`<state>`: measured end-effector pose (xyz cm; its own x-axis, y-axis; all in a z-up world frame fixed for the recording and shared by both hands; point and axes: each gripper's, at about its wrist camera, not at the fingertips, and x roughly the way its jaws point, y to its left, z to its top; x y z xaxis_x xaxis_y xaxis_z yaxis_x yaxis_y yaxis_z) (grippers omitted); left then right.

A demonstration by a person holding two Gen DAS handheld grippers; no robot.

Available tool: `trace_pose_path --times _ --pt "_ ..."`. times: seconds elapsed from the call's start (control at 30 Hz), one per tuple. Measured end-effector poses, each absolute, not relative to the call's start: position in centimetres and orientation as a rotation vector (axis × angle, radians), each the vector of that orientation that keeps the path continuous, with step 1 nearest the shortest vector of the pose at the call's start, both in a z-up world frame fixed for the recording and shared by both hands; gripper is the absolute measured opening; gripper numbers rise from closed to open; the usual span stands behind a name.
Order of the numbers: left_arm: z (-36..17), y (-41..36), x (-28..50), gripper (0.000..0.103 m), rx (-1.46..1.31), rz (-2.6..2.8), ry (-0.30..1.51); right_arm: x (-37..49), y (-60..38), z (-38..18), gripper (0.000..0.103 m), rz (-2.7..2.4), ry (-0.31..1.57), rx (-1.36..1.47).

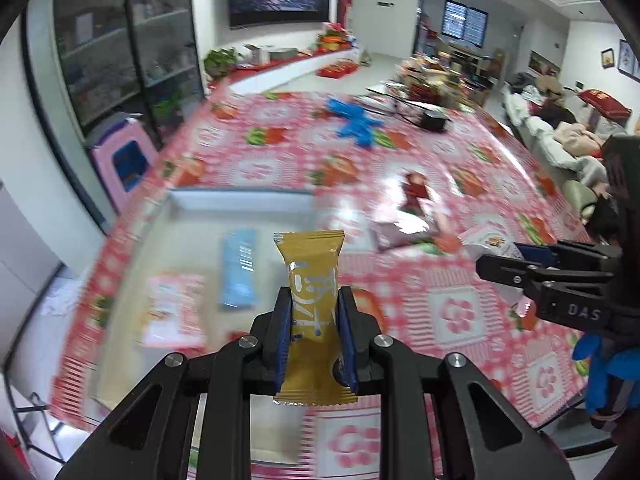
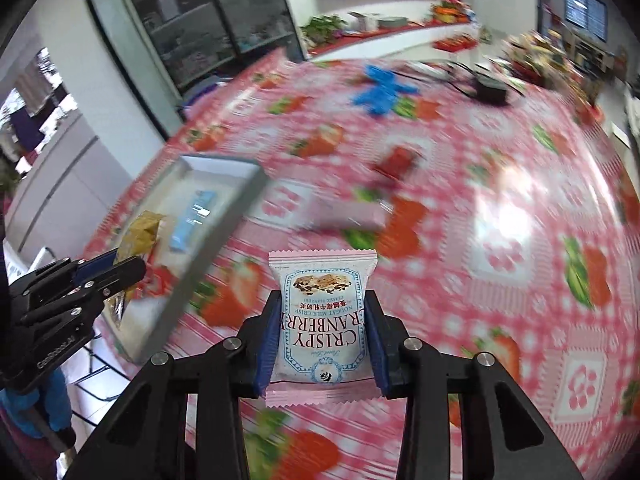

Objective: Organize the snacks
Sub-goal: 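Carry the gold packet into the tray with left while right carries the cranberry packet there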

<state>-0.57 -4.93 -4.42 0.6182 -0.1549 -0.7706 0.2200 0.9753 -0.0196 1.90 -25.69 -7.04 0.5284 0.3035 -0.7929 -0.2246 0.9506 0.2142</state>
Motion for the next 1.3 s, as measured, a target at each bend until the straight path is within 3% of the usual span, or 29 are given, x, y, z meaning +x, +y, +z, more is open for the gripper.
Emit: trace_pose_path --times 0.53,1.1,1.13,1.17,1.23,1.27,1.3 --pt "-7.3 4.0 3.8 0.024 0.030 -0.036 0.930 8.9 -10.6 -5.1 0.040 0.521 0.967 -0.074" --pt "-11.9 3.8 6.3 0.027 0.070 0.011 0.994 13.1 -7.6 -10.8 0.041 0.511 1.106 -0.046" --pt "-11.9 3.7 6.2 0.035 0.081 0.017 0.992 13.2 -7.7 -11.2 0.041 0.510 1.116 -0.041" --pt "-12.0 3.5 6.2 0.055 0.091 0.023 0.992 13.2 -7.7 -11.4 0.041 0.511 1.123 -0.039" --pt "-12.0 3.2 6.0 0.085 0.103 0.038 0.982 13.3 -7.9 -11.7 0.046 0.512 1.139 -0.031" --pt "-11.8 3.0 5.6 0.085 0.115 0.044 0.957 13.3 -8.1 -11.7 0.052 0.509 1.140 -0.028" --pt "-11.7 2.9 5.4 0.085 0.125 0.045 0.951 13.2 -8.3 -11.6 0.066 0.504 1.136 -0.026"
